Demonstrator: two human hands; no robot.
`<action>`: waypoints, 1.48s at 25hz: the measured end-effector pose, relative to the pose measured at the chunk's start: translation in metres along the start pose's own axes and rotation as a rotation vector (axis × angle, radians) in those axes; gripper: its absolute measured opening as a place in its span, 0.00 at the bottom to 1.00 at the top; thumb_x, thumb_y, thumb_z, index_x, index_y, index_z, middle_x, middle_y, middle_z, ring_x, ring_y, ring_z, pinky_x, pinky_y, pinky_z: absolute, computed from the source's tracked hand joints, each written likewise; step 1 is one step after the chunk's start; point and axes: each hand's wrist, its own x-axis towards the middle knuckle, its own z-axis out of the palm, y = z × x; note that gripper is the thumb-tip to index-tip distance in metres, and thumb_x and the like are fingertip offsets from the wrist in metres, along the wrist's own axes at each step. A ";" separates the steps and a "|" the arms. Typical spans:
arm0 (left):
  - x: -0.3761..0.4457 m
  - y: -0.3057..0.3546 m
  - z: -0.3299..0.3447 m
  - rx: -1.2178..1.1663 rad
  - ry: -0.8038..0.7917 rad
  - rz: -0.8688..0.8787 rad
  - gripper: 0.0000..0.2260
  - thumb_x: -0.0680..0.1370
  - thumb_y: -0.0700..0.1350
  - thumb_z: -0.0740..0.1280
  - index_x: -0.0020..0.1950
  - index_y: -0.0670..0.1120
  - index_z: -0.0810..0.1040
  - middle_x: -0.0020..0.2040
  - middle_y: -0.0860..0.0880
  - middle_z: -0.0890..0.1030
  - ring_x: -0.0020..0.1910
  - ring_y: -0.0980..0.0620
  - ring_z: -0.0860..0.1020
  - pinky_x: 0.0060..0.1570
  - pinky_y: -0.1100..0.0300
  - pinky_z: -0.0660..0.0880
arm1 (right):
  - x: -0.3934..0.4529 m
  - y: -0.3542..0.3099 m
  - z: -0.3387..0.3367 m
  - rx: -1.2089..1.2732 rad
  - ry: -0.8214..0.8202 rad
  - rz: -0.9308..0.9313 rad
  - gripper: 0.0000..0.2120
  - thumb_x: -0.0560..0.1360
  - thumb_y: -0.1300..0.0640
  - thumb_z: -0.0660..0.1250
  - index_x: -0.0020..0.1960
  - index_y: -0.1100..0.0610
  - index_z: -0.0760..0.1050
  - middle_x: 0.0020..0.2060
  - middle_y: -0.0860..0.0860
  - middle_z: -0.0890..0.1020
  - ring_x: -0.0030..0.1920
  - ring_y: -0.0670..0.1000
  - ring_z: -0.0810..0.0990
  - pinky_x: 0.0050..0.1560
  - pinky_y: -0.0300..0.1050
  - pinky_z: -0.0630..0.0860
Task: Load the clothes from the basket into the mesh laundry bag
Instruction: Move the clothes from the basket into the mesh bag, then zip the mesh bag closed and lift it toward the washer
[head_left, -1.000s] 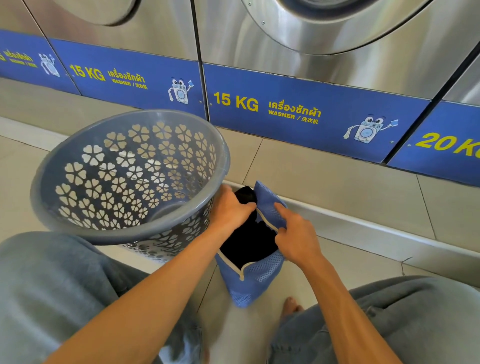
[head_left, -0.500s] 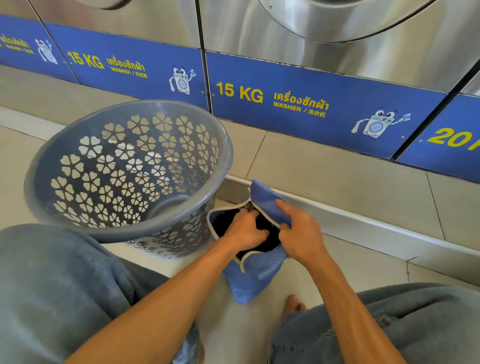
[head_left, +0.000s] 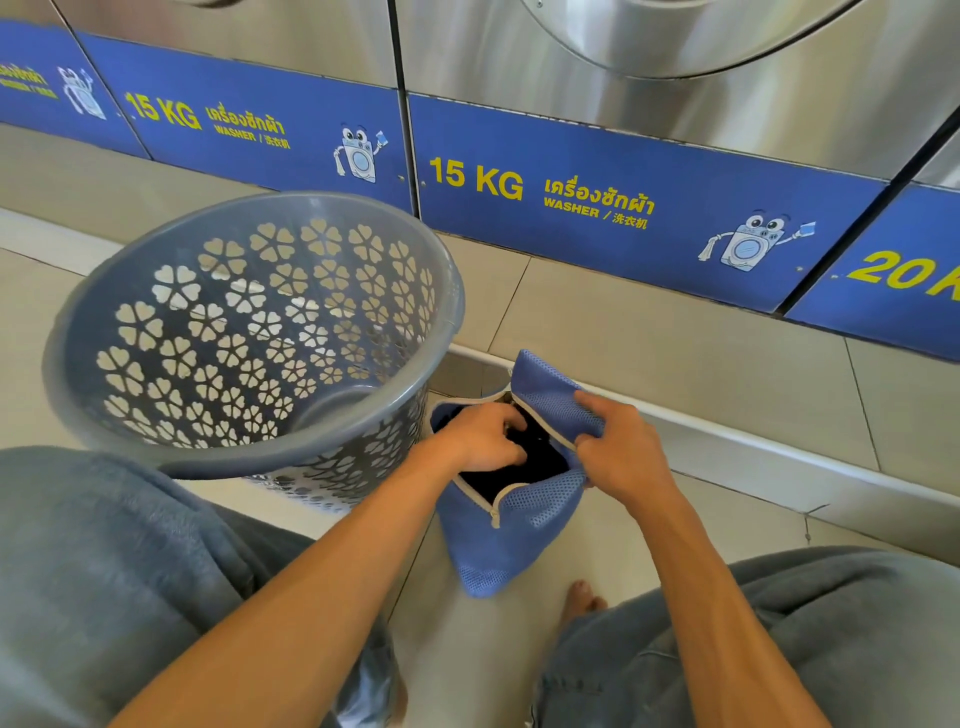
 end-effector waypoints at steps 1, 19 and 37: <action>-0.006 0.003 0.000 0.038 -0.042 -0.013 0.12 0.73 0.48 0.69 0.54 0.47 0.82 0.47 0.51 0.80 0.53 0.46 0.80 0.51 0.57 0.74 | -0.001 0.000 -0.002 -0.006 0.010 0.004 0.31 0.70 0.66 0.60 0.72 0.51 0.70 0.56 0.56 0.83 0.43 0.58 0.85 0.52 0.53 0.81; -0.014 0.068 0.063 -1.304 -0.072 0.007 0.07 0.77 0.34 0.67 0.45 0.46 0.79 0.41 0.48 0.78 0.41 0.49 0.78 0.41 0.53 0.75 | -0.046 0.049 -0.038 -0.022 -0.015 0.299 0.21 0.76 0.48 0.60 0.47 0.65 0.80 0.38 0.57 0.86 0.39 0.56 0.86 0.45 0.49 0.80; -0.032 0.042 0.084 0.176 0.256 0.150 0.12 0.71 0.54 0.69 0.43 0.47 0.73 0.46 0.45 0.78 0.44 0.41 0.78 0.38 0.53 0.73 | -0.038 0.042 -0.007 -0.072 0.086 0.078 0.08 0.75 0.57 0.61 0.43 0.61 0.74 0.39 0.57 0.82 0.41 0.58 0.80 0.43 0.52 0.76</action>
